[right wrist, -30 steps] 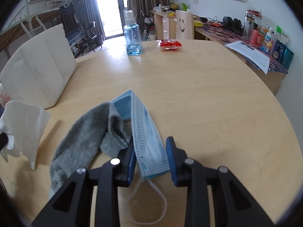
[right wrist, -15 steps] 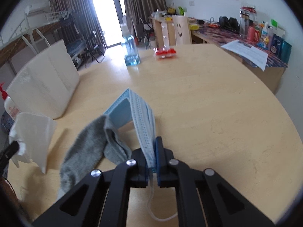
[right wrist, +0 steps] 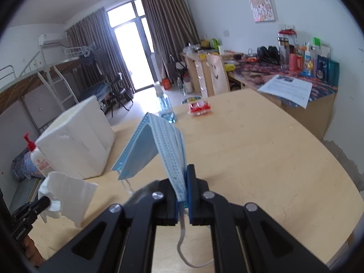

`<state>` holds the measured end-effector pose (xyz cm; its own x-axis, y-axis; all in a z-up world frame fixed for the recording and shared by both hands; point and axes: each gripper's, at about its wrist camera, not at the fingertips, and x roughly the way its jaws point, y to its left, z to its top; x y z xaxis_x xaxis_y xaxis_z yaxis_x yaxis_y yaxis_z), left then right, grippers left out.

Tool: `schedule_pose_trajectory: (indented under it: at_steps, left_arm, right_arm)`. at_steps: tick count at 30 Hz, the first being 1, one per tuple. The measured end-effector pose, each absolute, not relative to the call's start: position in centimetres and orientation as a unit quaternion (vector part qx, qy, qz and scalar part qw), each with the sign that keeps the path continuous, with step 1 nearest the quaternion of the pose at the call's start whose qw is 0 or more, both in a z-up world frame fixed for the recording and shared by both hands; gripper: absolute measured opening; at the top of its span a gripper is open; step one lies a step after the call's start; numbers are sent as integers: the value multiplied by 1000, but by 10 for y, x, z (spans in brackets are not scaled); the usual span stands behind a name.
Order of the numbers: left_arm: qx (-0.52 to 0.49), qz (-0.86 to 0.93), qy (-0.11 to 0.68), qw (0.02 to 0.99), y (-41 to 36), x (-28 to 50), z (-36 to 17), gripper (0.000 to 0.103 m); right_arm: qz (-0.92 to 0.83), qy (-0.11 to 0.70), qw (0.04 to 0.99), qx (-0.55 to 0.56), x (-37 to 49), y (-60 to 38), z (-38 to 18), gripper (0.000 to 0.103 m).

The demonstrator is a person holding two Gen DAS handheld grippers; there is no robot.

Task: Organize soft objects
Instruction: 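Lift the white tissue with the left gripper while the right lifts the blue mask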

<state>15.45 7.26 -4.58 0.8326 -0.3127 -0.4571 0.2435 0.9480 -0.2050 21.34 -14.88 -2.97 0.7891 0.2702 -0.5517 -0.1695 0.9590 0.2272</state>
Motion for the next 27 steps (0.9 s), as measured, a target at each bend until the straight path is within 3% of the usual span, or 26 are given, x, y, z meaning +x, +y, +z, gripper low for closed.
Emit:
schedule_pose_trajectory:
  at_steps: [27]
  left_arm:
    - [-56,-57,194,978,100,87,-11,8]
  right_arm:
    - [249,267,930,45,184,-90,-10,8]
